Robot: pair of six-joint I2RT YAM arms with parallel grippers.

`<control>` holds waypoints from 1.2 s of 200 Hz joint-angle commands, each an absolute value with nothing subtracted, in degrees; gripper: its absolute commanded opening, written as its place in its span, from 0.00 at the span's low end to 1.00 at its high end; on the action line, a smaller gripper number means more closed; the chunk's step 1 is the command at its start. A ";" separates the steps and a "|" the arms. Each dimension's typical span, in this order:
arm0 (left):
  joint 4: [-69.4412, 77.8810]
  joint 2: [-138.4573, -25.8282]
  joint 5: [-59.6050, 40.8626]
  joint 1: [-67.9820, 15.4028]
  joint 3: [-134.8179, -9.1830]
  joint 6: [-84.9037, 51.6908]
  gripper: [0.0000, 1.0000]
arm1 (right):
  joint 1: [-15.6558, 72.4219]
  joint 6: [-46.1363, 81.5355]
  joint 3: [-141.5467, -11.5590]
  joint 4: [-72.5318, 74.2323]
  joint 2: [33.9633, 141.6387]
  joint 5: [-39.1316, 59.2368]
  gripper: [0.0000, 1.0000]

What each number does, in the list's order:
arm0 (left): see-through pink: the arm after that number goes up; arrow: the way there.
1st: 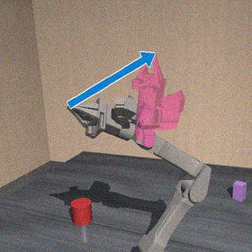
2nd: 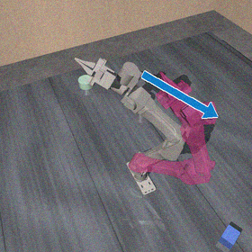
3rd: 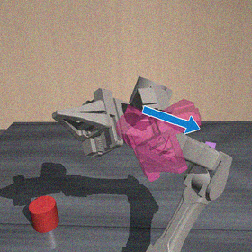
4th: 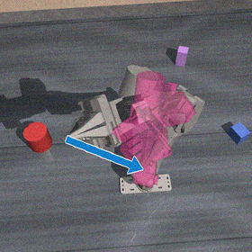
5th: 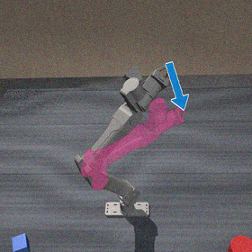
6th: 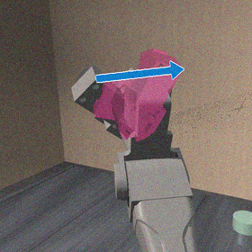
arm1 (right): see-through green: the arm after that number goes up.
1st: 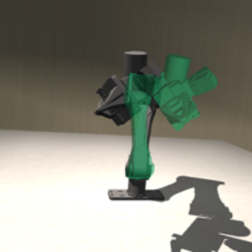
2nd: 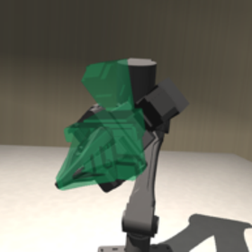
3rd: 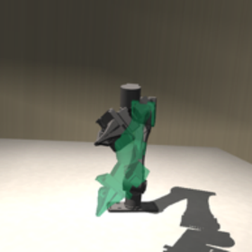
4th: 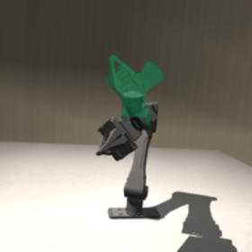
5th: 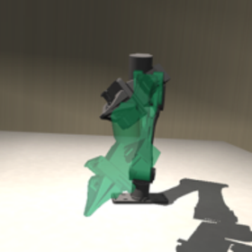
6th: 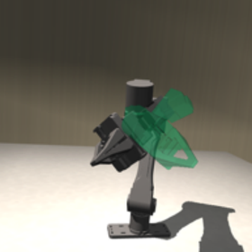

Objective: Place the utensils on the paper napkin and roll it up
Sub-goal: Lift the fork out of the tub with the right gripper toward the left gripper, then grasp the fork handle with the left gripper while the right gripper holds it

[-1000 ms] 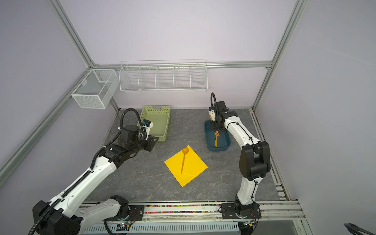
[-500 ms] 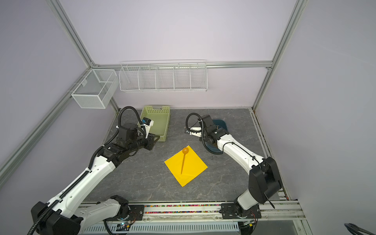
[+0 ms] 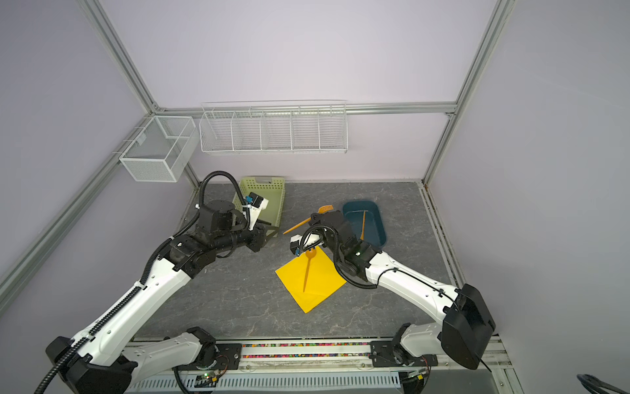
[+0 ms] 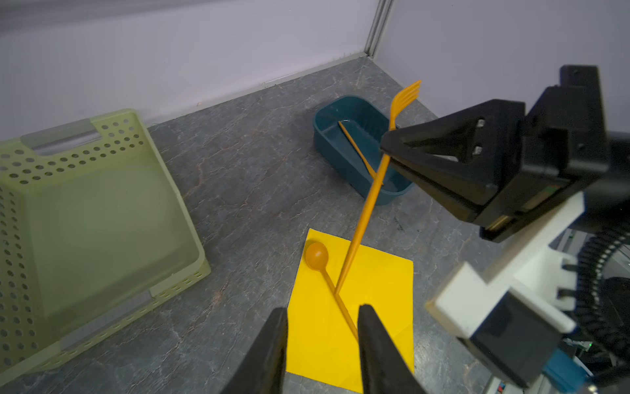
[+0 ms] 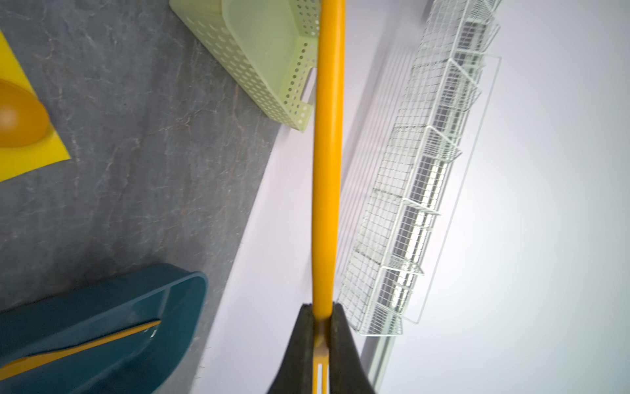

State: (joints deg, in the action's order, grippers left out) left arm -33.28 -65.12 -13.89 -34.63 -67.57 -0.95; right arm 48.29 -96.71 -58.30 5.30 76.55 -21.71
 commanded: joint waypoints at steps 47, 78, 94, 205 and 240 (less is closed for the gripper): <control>-40.22 -66.51 -17.33 -38.06 -74.90 2.20 0.38 | 56.36 -111.72 -56.85 7.22 69.91 -20.73 0.07; -41.72 -66.42 -20.99 -38.21 -75.61 3.55 0.39 | 58.70 -112.76 -57.65 3.42 67.97 -19.69 0.07; -42.59 -66.62 -23.59 -38.23 -75.58 4.16 0.40 | 59.45 -113.26 -57.74 2.31 67.27 -19.42 0.07; -47.61 -69.06 -28.99 -39.07 -76.74 5.61 0.40 | 61.64 -114.81 -58.60 0.61 66.61 -20.62 0.06; -49.20 -70.13 -29.87 -39.20 -77.22 6.23 0.35 | 61.87 -115.17 -58.87 0.02 66.48 -20.83 0.07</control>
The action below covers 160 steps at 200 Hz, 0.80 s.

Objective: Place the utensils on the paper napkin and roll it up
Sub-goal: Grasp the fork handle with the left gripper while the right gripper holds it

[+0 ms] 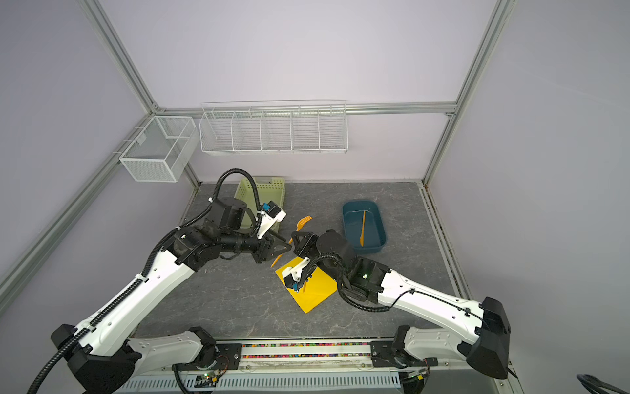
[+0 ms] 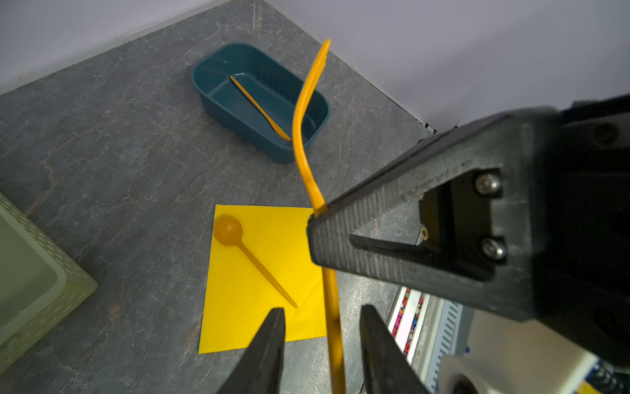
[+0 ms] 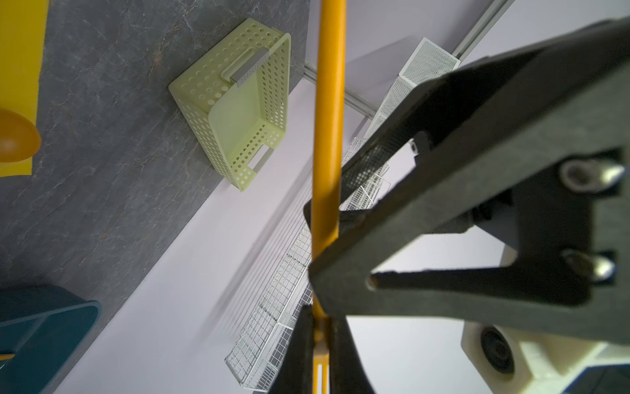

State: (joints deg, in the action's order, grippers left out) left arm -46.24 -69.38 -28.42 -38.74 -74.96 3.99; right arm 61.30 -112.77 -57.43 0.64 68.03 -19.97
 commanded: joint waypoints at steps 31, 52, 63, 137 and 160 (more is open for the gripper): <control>-49.60 -70.68 -30.57 -39.29 -77.40 6.28 0.28 | 61.99 -115.29 -58.97 -0.77 66.38 -20.92 0.07; -49.92 -70.90 -30.54 -39.44 -77.48 6.31 0.24 | 62.00 -115.27 -59.06 -1.05 66.36 -21.18 0.07; -50.01 -70.92 -30.50 -39.46 -77.50 6.31 0.23 | 62.05 -115.09 -59.06 -1.21 66.36 -21.25 0.07; -50.31 -71.35 -29.18 -39.64 -77.64 6.01 0.14 | 62.19 -114.74 -59.24 -2.23 66.35 -21.44 0.07; -50.35 -71.63 -28.54 -39.64 -77.91 5.46 0.12 | 62.20 -114.68 -59.33 -2.35 66.35 -21.45 0.07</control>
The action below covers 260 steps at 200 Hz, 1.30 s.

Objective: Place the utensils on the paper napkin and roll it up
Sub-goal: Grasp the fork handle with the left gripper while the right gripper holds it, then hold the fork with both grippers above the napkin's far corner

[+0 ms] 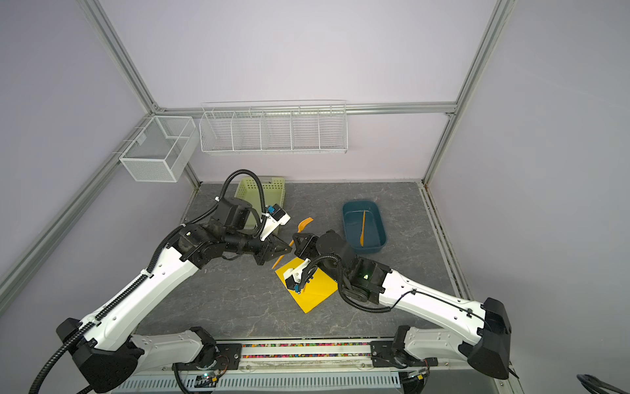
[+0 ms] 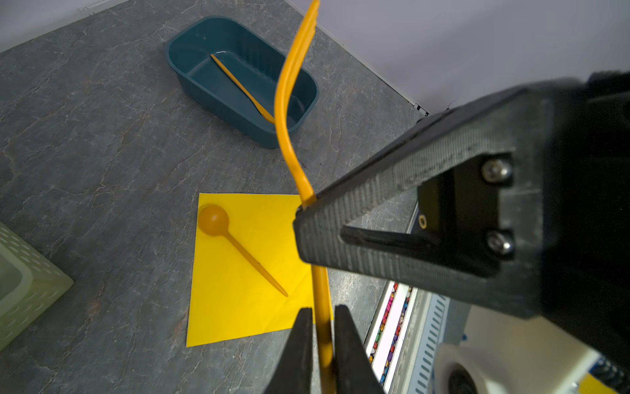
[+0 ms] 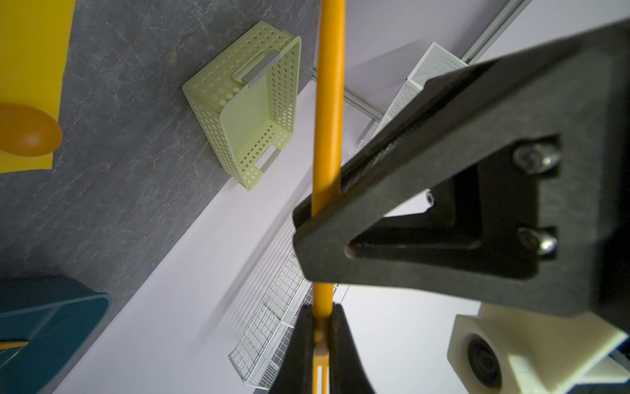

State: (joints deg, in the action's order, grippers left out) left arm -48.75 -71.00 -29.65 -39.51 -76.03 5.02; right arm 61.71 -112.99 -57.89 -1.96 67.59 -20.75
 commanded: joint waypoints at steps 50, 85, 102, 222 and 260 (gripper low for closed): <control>-49.97 -71.81 -26.77 -39.64 -77.94 4.88 0.08 | 62.17 -114.25 -58.98 -2.24 65.92 -21.56 0.31; -49.99 -71.97 -25.55 -39.68 -77.71 5.04 0.07 | 62.21 -112.81 -59.06 -2.94 65.44 -22.75 0.41; -49.77 -72.08 -24.66 -39.64 -77.68 5.05 0.07 | 62.09 -111.04 -59.15 -3.97 65.00 -22.99 0.42; -43.57 -72.94 -17.95 -39.55 -76.64 3.67 0.07 | 50.71 -28.12 -65.53 -16.03 66.48 -18.07 0.42; -40.61 -73.39 -17.50 -39.55 -76.42 2.65 0.07 | 47.50 8.76 -64.86 -18.96 66.81 -12.68 0.46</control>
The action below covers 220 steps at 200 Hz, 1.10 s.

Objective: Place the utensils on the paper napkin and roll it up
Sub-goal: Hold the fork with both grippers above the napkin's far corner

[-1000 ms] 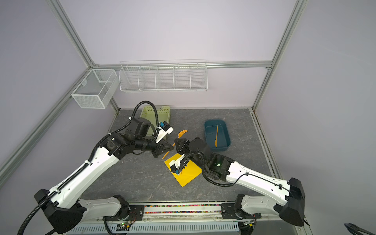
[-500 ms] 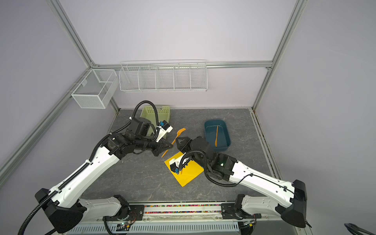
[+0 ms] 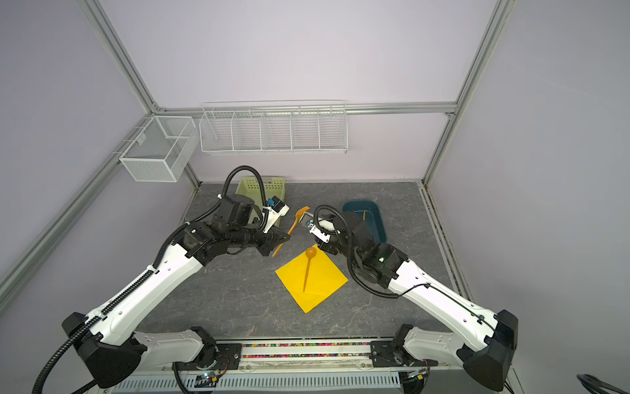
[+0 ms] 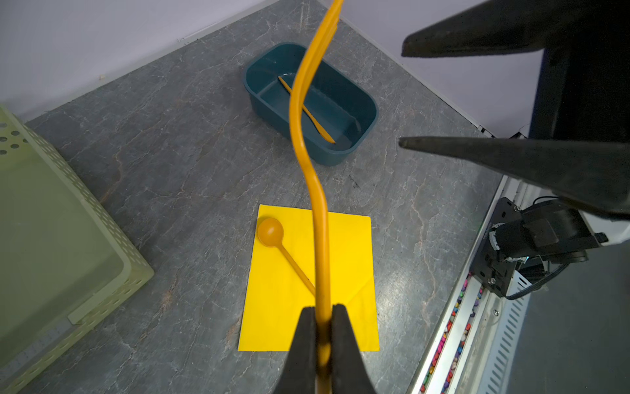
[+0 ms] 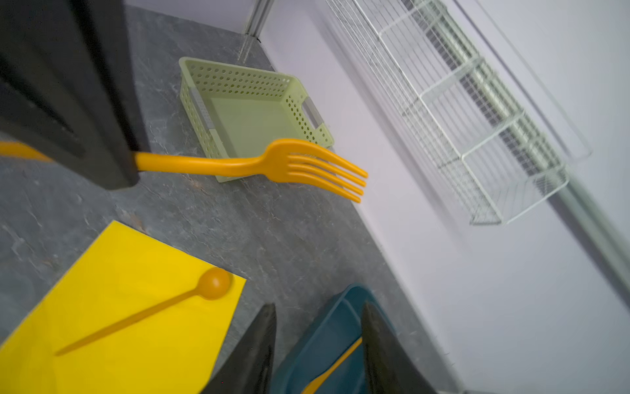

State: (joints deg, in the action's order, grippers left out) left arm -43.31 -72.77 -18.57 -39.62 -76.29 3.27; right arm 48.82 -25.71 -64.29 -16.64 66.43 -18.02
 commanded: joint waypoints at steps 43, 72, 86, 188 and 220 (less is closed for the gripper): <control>-37.66 -72.95 -17.60 -39.55 -75.66 2.23 0.07 | 47.25 39.34 -61.53 -11.77 66.05 -2.42 0.47; -34.92 -72.69 -18.56 -39.55 -74.63 0.72 0.07 | 47.26 47.60 -63.97 -10.86 66.96 -0.50 0.44; -33.17 -72.49 -19.51 -39.55 -73.96 -0.71 0.07 | 47.20 49.15 -65.04 -10.38 67.37 -0.05 0.43; -23.28 -69.93 -21.92 -39.55 -68.21 -8.70 0.07 | 43.46 50.96 -71.89 -12.17 71.26 4.34 0.37; -21.15 -69.43 -22.41 -39.56 -66.98 -10.35 0.07 | 42.91 51.77 -71.70 -11.80 72.13 6.00 0.33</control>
